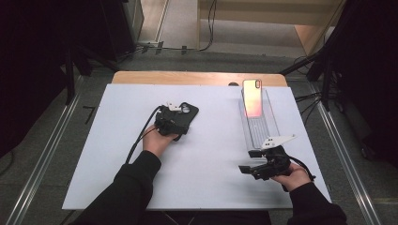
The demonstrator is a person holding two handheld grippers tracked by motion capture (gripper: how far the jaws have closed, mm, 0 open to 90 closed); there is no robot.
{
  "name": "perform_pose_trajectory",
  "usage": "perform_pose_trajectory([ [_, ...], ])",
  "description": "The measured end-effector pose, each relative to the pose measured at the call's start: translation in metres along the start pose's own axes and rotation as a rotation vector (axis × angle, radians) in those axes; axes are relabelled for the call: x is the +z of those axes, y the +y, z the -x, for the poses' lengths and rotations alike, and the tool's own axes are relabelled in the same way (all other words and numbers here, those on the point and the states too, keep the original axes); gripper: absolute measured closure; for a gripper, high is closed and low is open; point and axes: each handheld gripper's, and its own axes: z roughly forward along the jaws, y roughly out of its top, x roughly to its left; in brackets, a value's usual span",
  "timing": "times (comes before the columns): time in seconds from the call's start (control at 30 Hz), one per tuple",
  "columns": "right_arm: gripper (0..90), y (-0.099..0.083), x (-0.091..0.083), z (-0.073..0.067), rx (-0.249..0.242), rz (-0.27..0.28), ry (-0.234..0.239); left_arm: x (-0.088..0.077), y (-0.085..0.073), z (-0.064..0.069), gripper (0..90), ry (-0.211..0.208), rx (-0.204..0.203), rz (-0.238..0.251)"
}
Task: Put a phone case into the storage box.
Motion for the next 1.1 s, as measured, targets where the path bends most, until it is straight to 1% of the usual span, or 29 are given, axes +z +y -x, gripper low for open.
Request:
perform_pose_trajectory([
  [0.07, 21.2, 0.0, 0.0, 0.0, -0.001, 0.002, 0.002, -0.001, 0.001, -0.001, 16.0, 0.003, 0.004, 0.001],
  [0.13, 21.2, 0.0, 0.0, -0.001, -0.004, 0.011, 0.003, -0.003, 0.002, -0.003, 16.3, 0.0, -0.004, 0.004],
  [0.2, 21.2, 0.0, -0.001, -0.001, -0.006, 0.015, 0.005, -0.006, 0.003, -0.006, 16.3, -0.015, -0.02, 0.014],
  [0.37, 21.2, 0.001, 0.0, -0.001, -0.011, 0.019, 0.013, -0.016, 0.007, -0.012, 16.4, -0.04, -0.037, 0.034],
  [0.4, 21.1, 0.001, 0.0, -0.002, -0.014, 0.019, 0.012, -0.018, 0.008, -0.012, 16.4, -0.049, -0.047, 0.043],
  [0.43, 21.0, 0.001, 0.0, -0.002, -0.019, 0.026, 0.01, -0.02, 0.009, -0.013, 16.4, -0.058, -0.05, 0.039],
  [0.5, 20.8, 0.001, 0.0, -0.002, -0.021, 0.033, 0.009, -0.025, 0.012, -0.013, 16.4, -0.072, -0.049, 0.046],
  [0.57, 20.7, 0.002, -0.001, -0.002, -0.003, 0.034, 0.015, -0.03, 0.015, -0.013, 16.3, -0.087, -0.058, 0.06],
  [0.67, 20.6, 0.002, -0.001, -0.001, 0.012, 0.037, 0.019, -0.038, 0.018, -0.013, 16.3, -0.109, -0.062, 0.068],
  [0.77, 20.6, 0.004, -0.003, -0.002, 0.02, 0.051, 0.02, -0.046, 0.02, -0.014, 16.3, -0.125, -0.067, 0.074],
  [0.83, 20.5, 0.005, -0.003, -0.003, 0.01, 0.062, 0.021, -0.051, 0.021, -0.014, 16.3, -0.136, -0.072, 0.077],
  [0.87, 20.3, 0.005, -0.004, -0.003, 0.016, 0.061, 0.019, -0.053, 0.021, -0.014, 16.3, -0.141, -0.075, 0.079],
  [0.97, 20.2, 0.007, -0.005, -0.004, 0.011, 0.073, 0.014, -0.059, 0.021, -0.012, 16.3, -0.153, -0.064, 0.074],
  [1.0, 20.2, 0.008, -0.005, -0.004, 0.007, 0.073, 0.011, -0.06, 0.021, -0.011, 16.3, -0.159, -0.065, 0.068],
  [1.03, 20.2, 0.009, -0.005, -0.005, -0.002, 0.077, 0.007, -0.062, 0.021, -0.011, 16.3, -0.163, -0.063, 0.071],
  [1.07, 20.2, 0.009, -0.005, -0.005, -0.001, 0.08, 0.002, -0.063, 0.02, -0.01, 16.3, -0.167, -0.062, 0.072],
  [1.1, 20.2, 0.01, -0.005, -0.005, 0.005, 0.077, 0.008, -0.065, 0.02, -0.008, 16.3, -0.172, -0.063, 0.073],
])
